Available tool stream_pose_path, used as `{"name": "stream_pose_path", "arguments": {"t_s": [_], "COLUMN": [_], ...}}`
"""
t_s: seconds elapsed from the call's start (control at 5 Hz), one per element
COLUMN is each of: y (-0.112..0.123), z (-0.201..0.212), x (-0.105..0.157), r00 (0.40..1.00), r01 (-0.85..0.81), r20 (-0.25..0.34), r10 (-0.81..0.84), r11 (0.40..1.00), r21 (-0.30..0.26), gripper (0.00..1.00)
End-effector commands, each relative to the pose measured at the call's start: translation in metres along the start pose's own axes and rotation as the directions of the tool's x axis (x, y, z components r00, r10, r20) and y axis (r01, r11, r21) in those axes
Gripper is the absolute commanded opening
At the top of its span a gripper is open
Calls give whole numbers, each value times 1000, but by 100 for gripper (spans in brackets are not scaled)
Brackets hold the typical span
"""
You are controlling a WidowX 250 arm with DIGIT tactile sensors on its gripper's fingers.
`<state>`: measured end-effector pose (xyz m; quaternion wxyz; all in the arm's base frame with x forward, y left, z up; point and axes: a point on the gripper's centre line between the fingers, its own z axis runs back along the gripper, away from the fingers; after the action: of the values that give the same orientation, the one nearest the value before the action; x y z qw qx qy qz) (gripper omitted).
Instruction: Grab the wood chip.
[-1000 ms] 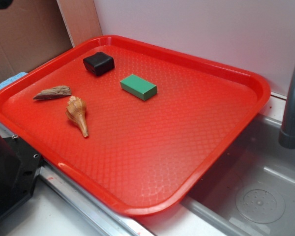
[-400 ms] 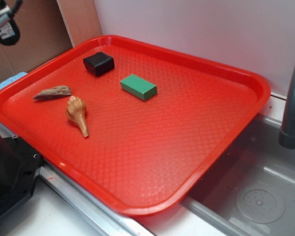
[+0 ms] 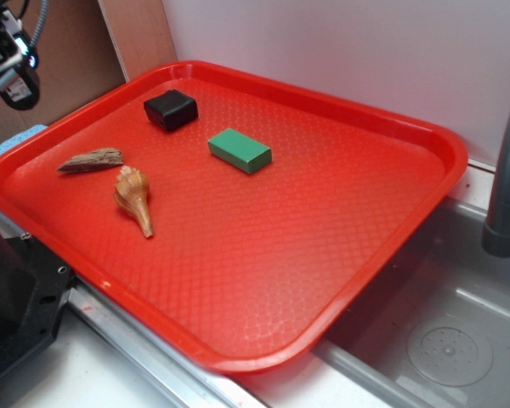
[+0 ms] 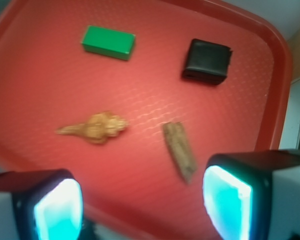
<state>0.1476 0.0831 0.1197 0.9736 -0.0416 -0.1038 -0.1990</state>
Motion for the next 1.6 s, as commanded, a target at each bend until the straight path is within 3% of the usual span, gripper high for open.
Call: {"name": "stream_pose_path", "arguments": {"t_s": [0.0, 0.2, 0.6, 0.8, 1.0, 1.2, 1.4], "y": [27, 41, 50, 42, 41, 39, 36], "z": [-34, -59, -97, -108, -111, -111, -99], "x": [3, -3, -10, -8, -8, -8, -4], "r00": [1000, 999, 993, 988, 985, 984, 980], "r01": [18, 10, 19, 58, 71, 60, -41], "r20": [-17, -50, -118, -148, -165, -176, -177], "r10": [-15, -2, -6, -40, -48, -34, 88], "r11": [990, 987, 994, 991, 989, 988, 967], "r21": [138, 162, 109, 121, 133, 146, 253], "gripper": [100, 100, 100, 82, 0, 0, 0]}}
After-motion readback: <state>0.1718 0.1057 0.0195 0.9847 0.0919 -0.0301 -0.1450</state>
